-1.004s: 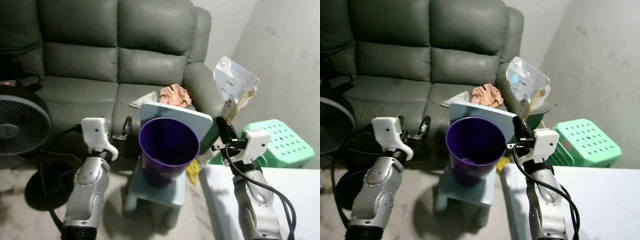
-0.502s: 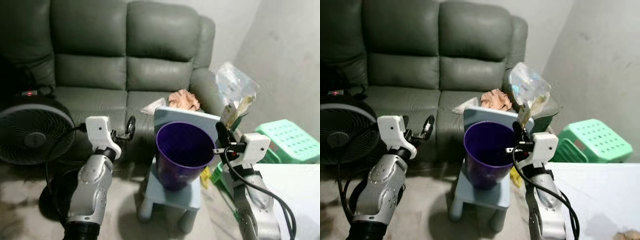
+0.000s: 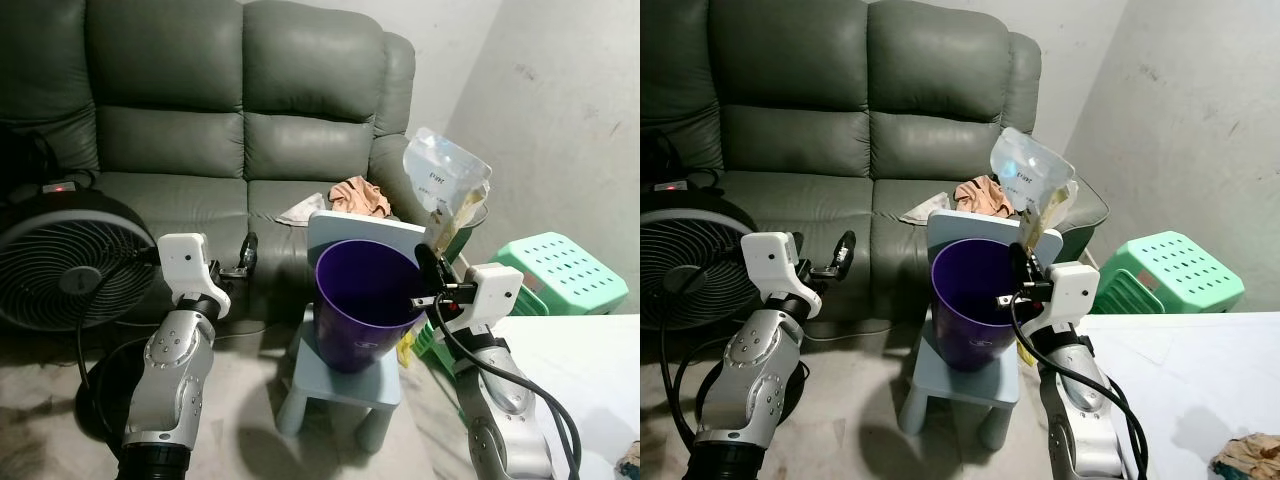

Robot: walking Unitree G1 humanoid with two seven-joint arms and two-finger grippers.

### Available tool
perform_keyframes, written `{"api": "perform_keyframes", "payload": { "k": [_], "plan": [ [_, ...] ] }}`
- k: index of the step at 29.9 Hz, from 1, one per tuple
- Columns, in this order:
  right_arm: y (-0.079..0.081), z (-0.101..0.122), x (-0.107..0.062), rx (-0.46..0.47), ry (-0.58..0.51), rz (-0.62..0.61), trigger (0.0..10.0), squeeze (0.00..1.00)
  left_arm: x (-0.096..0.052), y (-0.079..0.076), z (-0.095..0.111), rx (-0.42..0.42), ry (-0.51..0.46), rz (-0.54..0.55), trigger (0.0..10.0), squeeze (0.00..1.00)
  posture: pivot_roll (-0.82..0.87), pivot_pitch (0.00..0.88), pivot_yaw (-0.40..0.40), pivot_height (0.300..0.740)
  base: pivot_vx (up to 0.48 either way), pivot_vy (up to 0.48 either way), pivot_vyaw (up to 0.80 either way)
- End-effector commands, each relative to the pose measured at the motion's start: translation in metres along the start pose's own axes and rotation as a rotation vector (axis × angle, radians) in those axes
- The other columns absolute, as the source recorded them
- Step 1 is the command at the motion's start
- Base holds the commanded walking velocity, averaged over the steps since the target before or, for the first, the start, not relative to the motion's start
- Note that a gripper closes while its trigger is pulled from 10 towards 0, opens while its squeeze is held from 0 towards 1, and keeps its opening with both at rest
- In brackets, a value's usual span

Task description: Picking trash to rubbish bin

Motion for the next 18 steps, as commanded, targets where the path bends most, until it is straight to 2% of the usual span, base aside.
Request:
{"api": "perform_keyframes", "payload": {
  "k": [1, 18],
  "plan": [
    [-0.0027, 0.0011, 0.0024, -0.006, 0.008, 0.000, 10.0, 0.00, 0.0022, -0.0053, 0.0000, 0.017, 0.002, -0.028, 10.0, 0.00, 0.04, 0.000, -0.146, 0.740, 0.270, 0.000, 0.00],
    [0.0006, -0.0055, 0.0032, 0.003, 0.030, 0.017, 10.0, 0.00, 0.0039, -0.0126, 0.0002, 0.049, 0.002, -0.066, 10.0, 0.00, 0.04, 0.000, -0.134, 0.740, 0.268, 0.000, 0.00]
  ]
}}
Point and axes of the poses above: a point about 5 cm out from each wrist's last joint towards the gripper, its own x axis pointing out of the wrist towards the gripper, its own z axis along the axis of the wrist's last joint, y = z × x, the point moved 1 cm from there along x, pointing out of the wrist towards the gripper, and after that the axes turned 8 degrees about x, right-handed, at the moved point
